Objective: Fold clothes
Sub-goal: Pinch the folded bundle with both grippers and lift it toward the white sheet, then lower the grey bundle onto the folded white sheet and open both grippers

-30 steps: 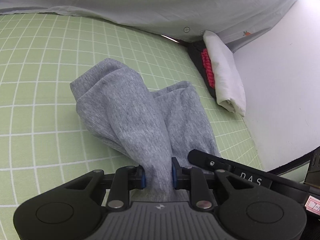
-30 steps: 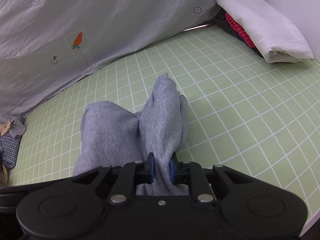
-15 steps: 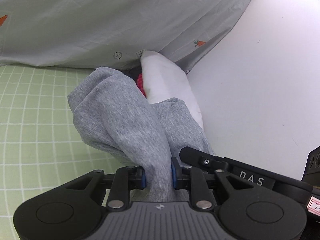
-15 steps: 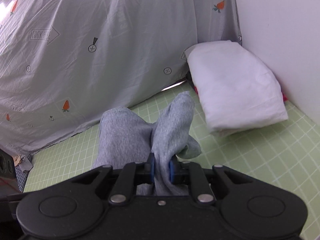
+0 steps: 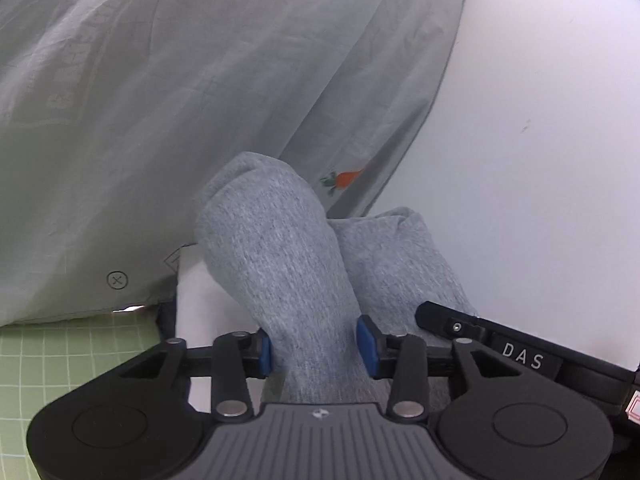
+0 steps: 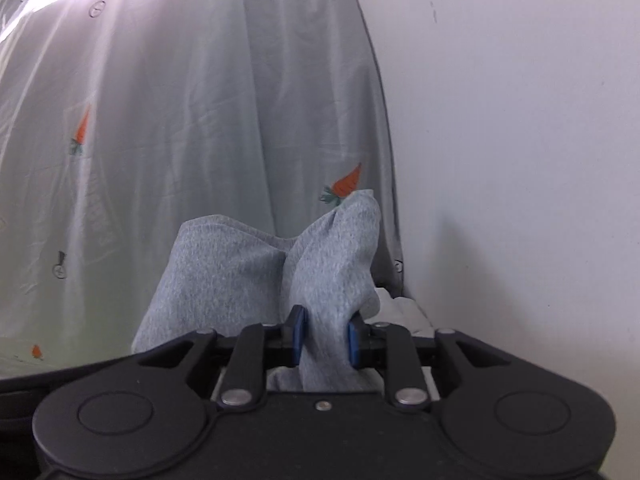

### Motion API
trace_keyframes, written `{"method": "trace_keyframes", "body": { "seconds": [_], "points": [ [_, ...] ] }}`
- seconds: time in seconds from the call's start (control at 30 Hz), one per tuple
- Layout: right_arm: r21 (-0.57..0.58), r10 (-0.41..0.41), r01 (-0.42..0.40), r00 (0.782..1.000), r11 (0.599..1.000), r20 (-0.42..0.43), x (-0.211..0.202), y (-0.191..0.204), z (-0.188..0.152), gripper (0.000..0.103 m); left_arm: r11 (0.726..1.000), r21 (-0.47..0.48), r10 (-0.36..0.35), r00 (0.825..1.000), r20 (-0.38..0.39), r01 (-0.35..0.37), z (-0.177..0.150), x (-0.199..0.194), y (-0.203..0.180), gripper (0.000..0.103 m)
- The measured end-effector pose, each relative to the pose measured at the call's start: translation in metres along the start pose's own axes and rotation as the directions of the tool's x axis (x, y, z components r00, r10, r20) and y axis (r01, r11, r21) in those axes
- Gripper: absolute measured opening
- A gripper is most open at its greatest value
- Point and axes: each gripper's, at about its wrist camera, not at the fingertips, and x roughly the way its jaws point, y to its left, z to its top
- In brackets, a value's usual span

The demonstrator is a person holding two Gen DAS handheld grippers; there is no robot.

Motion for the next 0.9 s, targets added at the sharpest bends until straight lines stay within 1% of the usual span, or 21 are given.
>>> {"method": "trace_keyframes", "body": {
  "seconds": [0.03, 0.1, 0.13, 0.17, 0.2, 0.27, 0.3, 0.37, 0.43, 0.47, 0.5, 0.67, 0.73, 0.77, 0.8, 0.9],
  "points": [
    [-0.008, -0.025, 0.025, 0.999, 1.000, -0.026, 0.013, -0.004, -0.003, 0.042, 0.999, 0.014, 0.041, 0.999, -0.024, -0.040, -0.001, 0.007, 0.006, 0.063],
    [-0.022, -0.067, 0.065, 0.995, 0.998, -0.070, 0.037, -0.012, -0.009, 0.046, 0.997, 0.023, 0.076, 0.996, -0.035, -0.075, -0.007, 0.012, 0.019, 0.078],
    [-0.019, -0.061, 0.060, 0.995, 0.998, -0.074, 0.039, -0.017, -0.013, 0.049, 0.996, 0.026, 0.091, 0.995, -0.041, -0.090, -0.012, 0.013, 0.026, 0.082],
    [-0.015, -0.054, 0.053, 0.995, 0.998, -0.080, 0.040, -0.018, -0.018, 0.059, 0.994, 0.032, 0.106, 0.993, -0.050, -0.104, -0.017, 0.012, 0.031, 0.085],
    [-0.014, -0.047, 0.045, 0.995, 0.999, -0.085, 0.039, -0.019, -0.023, 0.066, 0.992, 0.043, 0.119, 0.991, -0.059, -0.116, -0.023, 0.010, 0.034, 0.085],
    [-0.032, -0.027, 0.024, 0.995, 0.999, -0.096, 0.031, -0.013, -0.032, 0.068, 0.988, 0.065, 0.142, 0.987, -0.080, -0.137, -0.035, 0.005, 0.040, 0.085],
    [-0.046, -0.025, 0.020, 0.994, 0.999, -0.104, 0.025, -0.008, -0.036, 0.073, 0.988, 0.064, 0.149, 0.985, -0.090, -0.144, -0.040, 0.002, 0.040, 0.085],
    [-0.052, -0.032, 0.026, 0.993, 0.998, -0.110, 0.007, -0.001, -0.045, 0.077, 0.988, 0.049, 0.151, 0.983, -0.103, -0.147, -0.051, -0.009, 0.039, 0.085],
    [-0.043, -0.042, 0.037, 0.992, 0.998, -0.120, -0.013, 0.002, -0.055, 0.079, 0.987, 0.042, 0.160, 0.982, -0.099, -0.156, -0.062, -0.024, 0.034, 0.087],
    [-0.035, -0.048, 0.044, 0.991, 0.998, -0.127, -0.023, 0.003, -0.060, 0.080, 0.986, 0.041, 0.165, 0.981, -0.098, -0.162, -0.067, -0.032, 0.032, 0.090],
    [-0.027, -0.054, 0.051, 0.990, 0.998, -0.132, -0.034, 0.004, -0.065, 0.081, 0.984, 0.048, 0.173, 0.980, -0.099, -0.169, -0.073, -0.042, 0.031, 0.091],
    [0.000, -0.069, 0.070, 0.986, 0.998, -0.152, -0.091, 0.008, -0.092, 0.085, 0.971, 0.139, 0.208, 0.972, -0.109, -0.193, -0.105, -0.092, 0.016, 0.091],
    [-0.003, -0.083, 0.084, 0.984, 0.996, -0.157, -0.113, 0.009, -0.103, 0.091, 0.973, 0.139, 0.202, 0.973, -0.110, -0.186, -0.118, -0.113, 0.011, 0.091],
    [-0.007, -0.089, 0.088, 0.983, 0.996, -0.159, -0.123, 0.010, -0.108, 0.099, 0.976, 0.132, 0.191, 0.975, -0.115, -0.176, -0.125, -0.122, 0.008, 0.091],
    [-0.009, -0.095, 0.095, 0.983, 0.995, -0.160, -0.133, 0.010, -0.113, 0.103, 0.978, 0.126, 0.181, 0.976, -0.119, -0.166, -0.132, -0.130, 0.004, 0.092],
    [-0.003, -0.104, 0.105, 0.979, 0.994, -0.174, -0.161, 0.008, -0.130, 0.103, 0.977, 0.147, 0.174, 0.977, -0.123, -0.155, -0.152, -0.150, -0.009, 0.092]
  ]
}}
